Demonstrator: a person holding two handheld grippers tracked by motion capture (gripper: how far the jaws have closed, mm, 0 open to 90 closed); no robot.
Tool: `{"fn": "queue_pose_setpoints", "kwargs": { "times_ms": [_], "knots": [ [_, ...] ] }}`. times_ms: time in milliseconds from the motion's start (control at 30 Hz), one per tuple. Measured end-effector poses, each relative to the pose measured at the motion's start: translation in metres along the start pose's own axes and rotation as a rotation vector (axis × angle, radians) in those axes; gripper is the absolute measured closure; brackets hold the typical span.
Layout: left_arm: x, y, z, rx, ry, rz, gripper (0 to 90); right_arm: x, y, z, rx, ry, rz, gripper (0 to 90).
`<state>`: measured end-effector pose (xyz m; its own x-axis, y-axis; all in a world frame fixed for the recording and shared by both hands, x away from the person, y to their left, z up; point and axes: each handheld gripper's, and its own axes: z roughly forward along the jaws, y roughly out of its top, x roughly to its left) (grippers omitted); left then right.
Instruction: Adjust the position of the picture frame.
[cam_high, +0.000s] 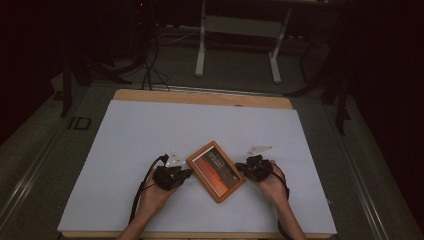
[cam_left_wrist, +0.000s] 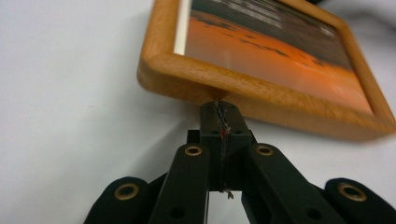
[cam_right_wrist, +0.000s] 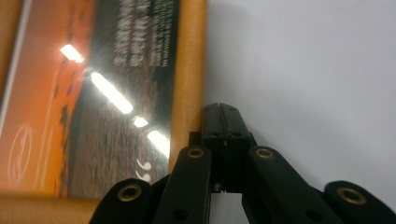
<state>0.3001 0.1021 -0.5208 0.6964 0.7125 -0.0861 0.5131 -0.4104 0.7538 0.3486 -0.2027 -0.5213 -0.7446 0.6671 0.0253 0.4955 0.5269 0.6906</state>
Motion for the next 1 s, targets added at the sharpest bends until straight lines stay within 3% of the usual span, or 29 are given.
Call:
{"fn": "queue_pose_setpoints", "kwargs": {
  "times_ms": [33, 100, 300, 367, 433, 500, 600, 800, 1000],
  "knots": [
    [0.005, 0.002, 0.001, -0.003, 0.026, -0.005, 89.6, 0.005, -0.001, -0.001, 0.010, 0.012, -0.010, 90.0],
    [0.009, 0.003, 0.002, -0.005, 0.036, -0.010, 89.6, 0.008, -0.001, -0.002, 0.014, 0.022, -0.018, 90.0],
    [0.024, 0.001, 0.004, -0.035, 0.028, -0.088, 87.2, 0.020, 0.001, -0.002, 0.033, 0.051, -0.065, 90.0],
    [0.026, 0.002, 0.001, -0.046, 0.013, -0.106, 82.3, 0.018, 0.004, -0.003, 0.013, 0.032, -0.040, 86.0],
    [0.026, 0.003, -0.004, -0.059, 0.006, -0.118, 73.6, 0.012, 0.009, -0.006, -0.020, 0.007, 0.032, 71.1],
    [0.025, 0.004, -0.008, -0.074, -0.009, -0.142, 69.9, 0.010, 0.010, -0.007, -0.031, 0.009, 0.046, 68.1],
    [0.022, 0.006, -0.011, -0.089, -0.029, -0.162, 56.7, 0.007, 0.014, -0.012, -0.057, 0.031, 0.083, 58.3],
    [0.011, 0.007, -0.007, -0.089, -0.020, -0.175, 36.1, 0.009, 0.018, -0.010, -0.064, 0.101, 0.110, 45.7],
    [0.003, 0.006, 0.005, -0.055, -0.030, -0.225, 25.9, 0.015, 0.022, 0.004, -0.041, 0.159, 0.131, 35.6]
  ]
}}
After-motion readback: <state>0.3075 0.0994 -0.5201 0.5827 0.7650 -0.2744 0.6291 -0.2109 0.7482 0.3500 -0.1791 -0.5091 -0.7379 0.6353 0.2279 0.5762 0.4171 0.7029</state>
